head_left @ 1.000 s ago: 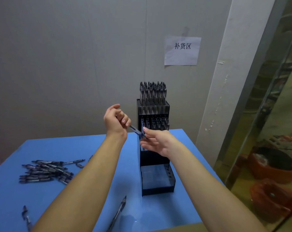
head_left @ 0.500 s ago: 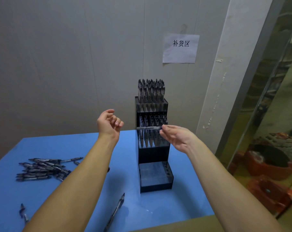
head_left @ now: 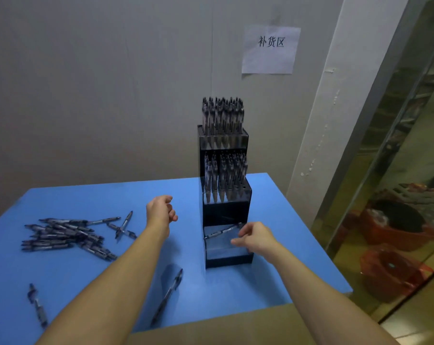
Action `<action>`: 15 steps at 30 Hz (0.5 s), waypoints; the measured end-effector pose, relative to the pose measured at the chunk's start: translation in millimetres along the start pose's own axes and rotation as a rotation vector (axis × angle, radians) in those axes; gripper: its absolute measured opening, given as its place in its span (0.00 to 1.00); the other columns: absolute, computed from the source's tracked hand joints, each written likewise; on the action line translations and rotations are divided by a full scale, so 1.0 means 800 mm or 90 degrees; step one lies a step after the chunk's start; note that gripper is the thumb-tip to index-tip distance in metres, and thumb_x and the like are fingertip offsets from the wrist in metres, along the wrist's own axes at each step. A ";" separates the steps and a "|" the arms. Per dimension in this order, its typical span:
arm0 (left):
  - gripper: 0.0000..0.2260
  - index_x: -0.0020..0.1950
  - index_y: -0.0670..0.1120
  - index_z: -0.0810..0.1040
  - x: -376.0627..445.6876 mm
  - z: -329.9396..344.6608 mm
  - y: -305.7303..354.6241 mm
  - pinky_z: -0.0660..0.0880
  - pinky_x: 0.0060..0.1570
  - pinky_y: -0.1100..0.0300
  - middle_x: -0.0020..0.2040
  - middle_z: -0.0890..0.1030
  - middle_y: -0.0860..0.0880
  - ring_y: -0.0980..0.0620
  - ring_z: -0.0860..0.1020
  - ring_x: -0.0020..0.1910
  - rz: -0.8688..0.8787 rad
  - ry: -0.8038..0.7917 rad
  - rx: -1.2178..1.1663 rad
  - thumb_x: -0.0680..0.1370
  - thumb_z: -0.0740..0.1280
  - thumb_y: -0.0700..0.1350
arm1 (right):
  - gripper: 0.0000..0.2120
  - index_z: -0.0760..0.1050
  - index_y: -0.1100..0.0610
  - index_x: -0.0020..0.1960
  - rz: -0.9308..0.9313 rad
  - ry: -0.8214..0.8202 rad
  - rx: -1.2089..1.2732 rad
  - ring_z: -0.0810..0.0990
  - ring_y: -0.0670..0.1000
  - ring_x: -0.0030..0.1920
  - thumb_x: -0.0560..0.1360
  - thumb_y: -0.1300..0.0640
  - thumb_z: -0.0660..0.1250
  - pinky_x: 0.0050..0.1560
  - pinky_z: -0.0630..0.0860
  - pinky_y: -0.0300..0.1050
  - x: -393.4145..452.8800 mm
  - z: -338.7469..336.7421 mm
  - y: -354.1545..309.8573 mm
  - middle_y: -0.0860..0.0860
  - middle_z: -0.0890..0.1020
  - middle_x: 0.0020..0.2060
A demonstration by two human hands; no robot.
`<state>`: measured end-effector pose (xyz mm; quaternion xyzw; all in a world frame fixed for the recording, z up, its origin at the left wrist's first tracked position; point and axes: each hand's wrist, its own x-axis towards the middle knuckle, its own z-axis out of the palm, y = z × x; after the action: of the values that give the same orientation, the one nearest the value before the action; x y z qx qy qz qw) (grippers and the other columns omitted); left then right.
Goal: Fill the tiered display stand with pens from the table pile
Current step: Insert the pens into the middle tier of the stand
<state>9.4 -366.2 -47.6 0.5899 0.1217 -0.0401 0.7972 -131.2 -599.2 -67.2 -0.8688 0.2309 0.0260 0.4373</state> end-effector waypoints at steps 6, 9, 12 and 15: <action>0.04 0.45 0.42 0.73 0.019 -0.032 -0.026 0.61 0.23 0.62 0.27 0.61 0.49 0.50 0.60 0.24 -0.024 0.040 0.060 0.78 0.60 0.37 | 0.07 0.82 0.55 0.49 -0.122 0.114 -0.108 0.80 0.52 0.43 0.74 0.56 0.77 0.49 0.76 0.43 0.004 0.008 0.002 0.50 0.81 0.37; 0.04 0.45 0.42 0.73 0.018 -0.036 -0.031 0.62 0.25 0.61 0.25 0.62 0.49 0.49 0.60 0.25 -0.020 0.040 0.088 0.79 0.61 0.36 | 0.12 0.82 0.56 0.62 -0.175 0.120 -0.160 0.82 0.54 0.54 0.78 0.59 0.71 0.57 0.76 0.43 0.020 0.005 -0.006 0.54 0.84 0.52; 0.04 0.45 0.42 0.73 0.013 -0.036 -0.030 0.62 0.27 0.58 0.28 0.63 0.48 0.49 0.61 0.27 -0.007 0.028 0.120 0.79 0.61 0.36 | 0.15 0.81 0.52 0.65 -0.184 0.088 -0.254 0.80 0.58 0.60 0.80 0.59 0.67 0.61 0.77 0.51 0.032 0.004 -0.008 0.54 0.81 0.60; 0.05 0.44 0.43 0.73 0.012 -0.040 -0.030 0.62 0.28 0.56 0.29 0.63 0.47 0.48 0.61 0.28 -0.003 0.017 0.141 0.79 0.61 0.36 | 0.16 0.81 0.51 0.65 -0.189 0.073 -0.333 0.79 0.60 0.58 0.81 0.62 0.63 0.57 0.77 0.50 0.036 0.002 -0.006 0.54 0.78 0.59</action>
<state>9.0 -342.3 -80.8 0.6747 0.1287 -0.0472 0.7253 -103.1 -606.5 -72.1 -0.9762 0.1116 -0.0287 0.1837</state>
